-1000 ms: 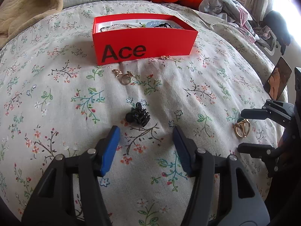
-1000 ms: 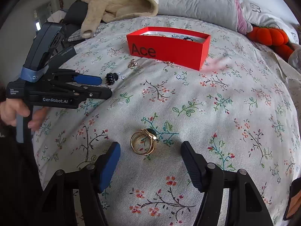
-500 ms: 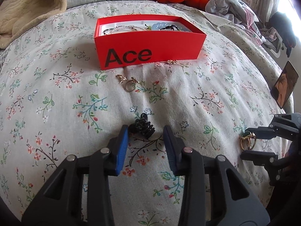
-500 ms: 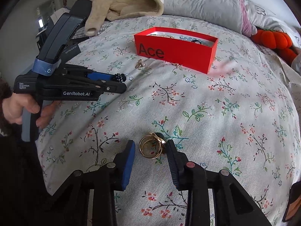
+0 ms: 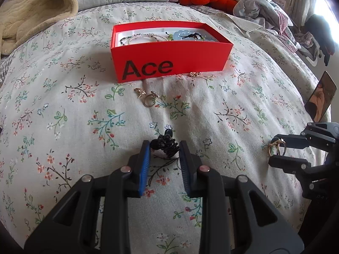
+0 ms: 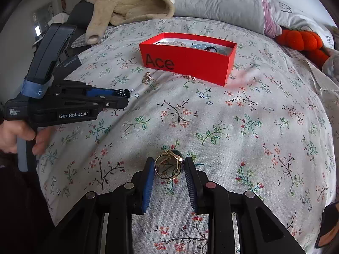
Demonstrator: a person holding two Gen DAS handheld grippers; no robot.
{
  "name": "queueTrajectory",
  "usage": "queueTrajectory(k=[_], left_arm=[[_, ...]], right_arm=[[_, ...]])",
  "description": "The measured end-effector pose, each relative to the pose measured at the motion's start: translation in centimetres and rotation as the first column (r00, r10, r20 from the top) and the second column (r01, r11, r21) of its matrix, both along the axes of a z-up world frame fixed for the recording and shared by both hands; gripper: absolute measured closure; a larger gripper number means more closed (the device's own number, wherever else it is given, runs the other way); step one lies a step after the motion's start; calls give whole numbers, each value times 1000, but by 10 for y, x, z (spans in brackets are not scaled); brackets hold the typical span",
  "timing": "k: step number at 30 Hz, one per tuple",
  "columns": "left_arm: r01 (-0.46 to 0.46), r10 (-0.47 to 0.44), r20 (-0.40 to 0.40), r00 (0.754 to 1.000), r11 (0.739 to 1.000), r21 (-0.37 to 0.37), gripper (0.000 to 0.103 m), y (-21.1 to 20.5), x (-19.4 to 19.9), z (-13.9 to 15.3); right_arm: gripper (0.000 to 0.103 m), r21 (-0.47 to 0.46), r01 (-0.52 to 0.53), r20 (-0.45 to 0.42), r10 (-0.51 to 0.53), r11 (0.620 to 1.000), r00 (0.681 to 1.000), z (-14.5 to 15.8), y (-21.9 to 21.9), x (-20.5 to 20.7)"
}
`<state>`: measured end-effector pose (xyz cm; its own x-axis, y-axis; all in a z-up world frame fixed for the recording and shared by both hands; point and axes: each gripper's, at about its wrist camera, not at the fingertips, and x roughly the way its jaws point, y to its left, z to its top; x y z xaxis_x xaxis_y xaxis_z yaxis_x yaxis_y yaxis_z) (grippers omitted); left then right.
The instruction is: Organize jewelry
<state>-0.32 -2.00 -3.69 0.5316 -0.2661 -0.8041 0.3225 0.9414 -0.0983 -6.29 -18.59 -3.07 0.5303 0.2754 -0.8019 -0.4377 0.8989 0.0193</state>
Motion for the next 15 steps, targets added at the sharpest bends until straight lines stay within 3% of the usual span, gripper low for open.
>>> queueTrajectory(k=[15], left_arm=[[-69, 72, 28, 997, 995, -74, 74, 20, 15, 31]], right_arm=[[74, 58, 96, 20, -97, 994, 995, 34, -3, 40]])
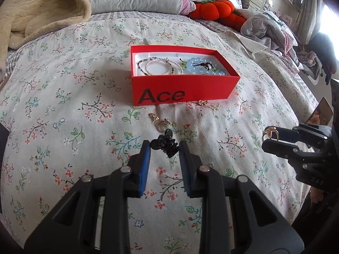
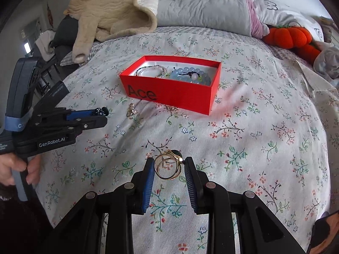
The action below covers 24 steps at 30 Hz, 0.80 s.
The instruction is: Organize jewelry
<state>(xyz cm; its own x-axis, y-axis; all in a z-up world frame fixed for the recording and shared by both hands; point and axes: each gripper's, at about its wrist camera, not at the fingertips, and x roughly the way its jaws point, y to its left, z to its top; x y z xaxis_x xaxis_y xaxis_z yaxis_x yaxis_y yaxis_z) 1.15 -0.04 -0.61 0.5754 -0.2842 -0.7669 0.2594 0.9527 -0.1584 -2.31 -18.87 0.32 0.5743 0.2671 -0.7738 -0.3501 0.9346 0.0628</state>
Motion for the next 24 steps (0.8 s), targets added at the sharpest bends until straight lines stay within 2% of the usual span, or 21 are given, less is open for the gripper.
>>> queueTrajectory(k=[9, 24], left_arm=[[-38, 40, 37, 999, 998, -55, 74, 3, 20, 22], [-51, 57, 72, 996, 996, -78, 74, -14, 65, 26]], right_arm=[[74, 44, 51, 7, -52, 998, 999, 19, -3, 30], [74, 118, 107, 41, -112, 987, 993, 35, -11, 84]])
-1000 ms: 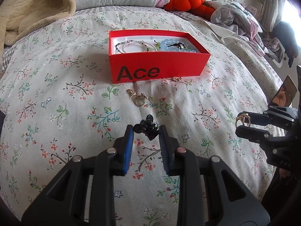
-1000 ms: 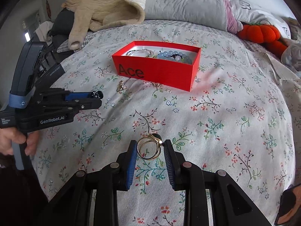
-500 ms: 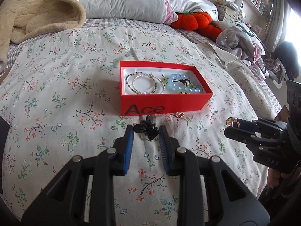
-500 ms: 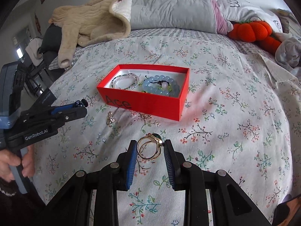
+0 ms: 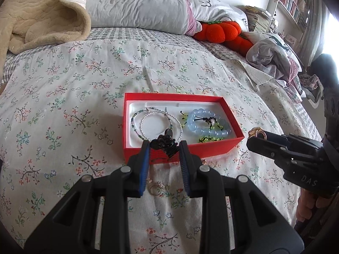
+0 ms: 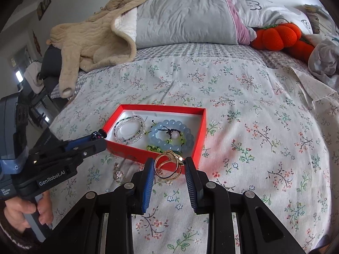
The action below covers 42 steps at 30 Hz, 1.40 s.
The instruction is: Organize jewelry
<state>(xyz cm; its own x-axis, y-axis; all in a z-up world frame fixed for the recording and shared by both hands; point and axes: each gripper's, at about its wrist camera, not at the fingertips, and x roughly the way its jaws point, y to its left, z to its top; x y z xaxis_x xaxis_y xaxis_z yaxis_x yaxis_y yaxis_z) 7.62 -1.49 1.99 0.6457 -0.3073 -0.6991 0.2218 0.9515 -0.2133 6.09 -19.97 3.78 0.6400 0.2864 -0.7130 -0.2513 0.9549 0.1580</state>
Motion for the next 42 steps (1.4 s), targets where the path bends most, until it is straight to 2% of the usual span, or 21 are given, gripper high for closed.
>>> queueTrajectory(k=[10, 19, 25, 27, 34, 42], left_arm=[[-18, 18, 1, 1000, 998, 57, 74, -12, 28, -16], [-26, 26, -4, 1000, 998, 64, 73, -18, 31, -19], [-41, 41, 1, 999, 998, 52, 58, -13, 20, -9], [-43, 43, -1, 999, 998, 45, 57, -10, 15, -5], [-67, 67, -1, 998, 993, 96, 52, 0, 1, -1], [-90, 93, -32, 995, 992, 88, 51, 14, -2, -4]], right_arm=[[74, 8, 4, 4, -4, 1000, 1000, -5, -5, 16], [74, -4, -6, -5, 6, 1000, 1000, -9, -4, 17], [74, -13, 1, -8, -1, 1000, 1000, -9, -3, 21], [74, -13, 1, -7, -1, 1000, 1000, -8, -1, 22], [74, -16, -7, -6, 7, 1000, 1000, -10, 7, 30], [72, -46, -28, -5, 28, 999, 1000, -11, 19, 37]])
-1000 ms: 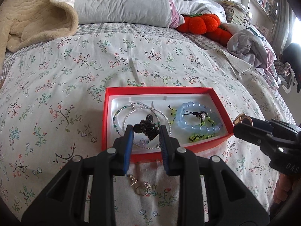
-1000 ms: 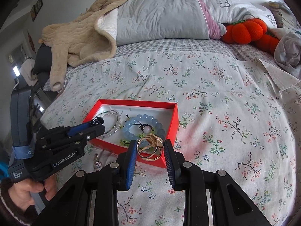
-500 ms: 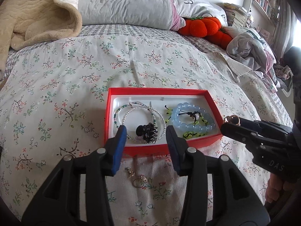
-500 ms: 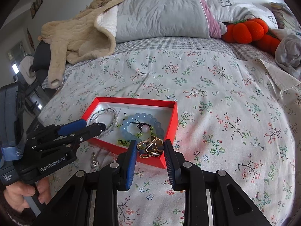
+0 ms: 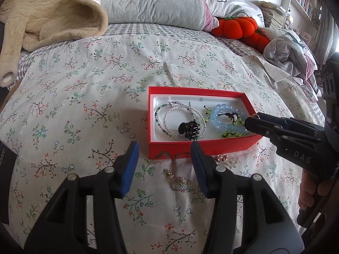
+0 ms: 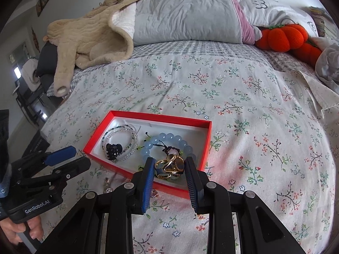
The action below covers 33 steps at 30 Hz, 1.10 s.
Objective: Organize jewelry
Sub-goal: 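Lower the gold rings into the red box and open the right tool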
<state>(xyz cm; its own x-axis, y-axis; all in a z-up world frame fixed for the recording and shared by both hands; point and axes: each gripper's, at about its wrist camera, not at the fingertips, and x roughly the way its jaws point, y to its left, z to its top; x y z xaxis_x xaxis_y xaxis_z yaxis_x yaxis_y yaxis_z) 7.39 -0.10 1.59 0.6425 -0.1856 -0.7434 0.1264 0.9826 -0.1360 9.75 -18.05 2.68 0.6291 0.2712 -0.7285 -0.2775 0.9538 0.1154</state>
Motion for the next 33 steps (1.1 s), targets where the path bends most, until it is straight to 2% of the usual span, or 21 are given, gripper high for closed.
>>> queueTrajectory(k=[2, 4, 9, 19, 21, 33], left_arm=[[-1, 1, -5, 1000, 1000, 3, 49, 1, -1, 0], [1, -1, -9, 1000, 1000, 6, 45, 1, -2, 0], [9, -9, -8, 1000, 1000, 19, 42, 2, -8, 3], [-15, 17, -58, 998, 999, 35, 32, 7, -20, 0], [-21, 23, -70, 997, 999, 36, 28, 8, -23, -2], [-10, 24, -137, 990, 995, 104, 24, 4, -40, -20]], right_arm=[[64, -7, 1, 12, -1, 1000, 1000, 3, 2, -1], [47, 5, -5, 27, 5, 1000, 1000, 6, 3, -5], [46, -18, -12, 54, 12, 1000, 998, 15, 2, -17], [38, -66, 0, 28, 2, 998, 1000, 16, -5, -44], [36, -70, 0, 20, 1, 998, 1000, 15, -5, -49], [27, -99, 20, -31, -24, 995, 999, 4, -12, -66]])
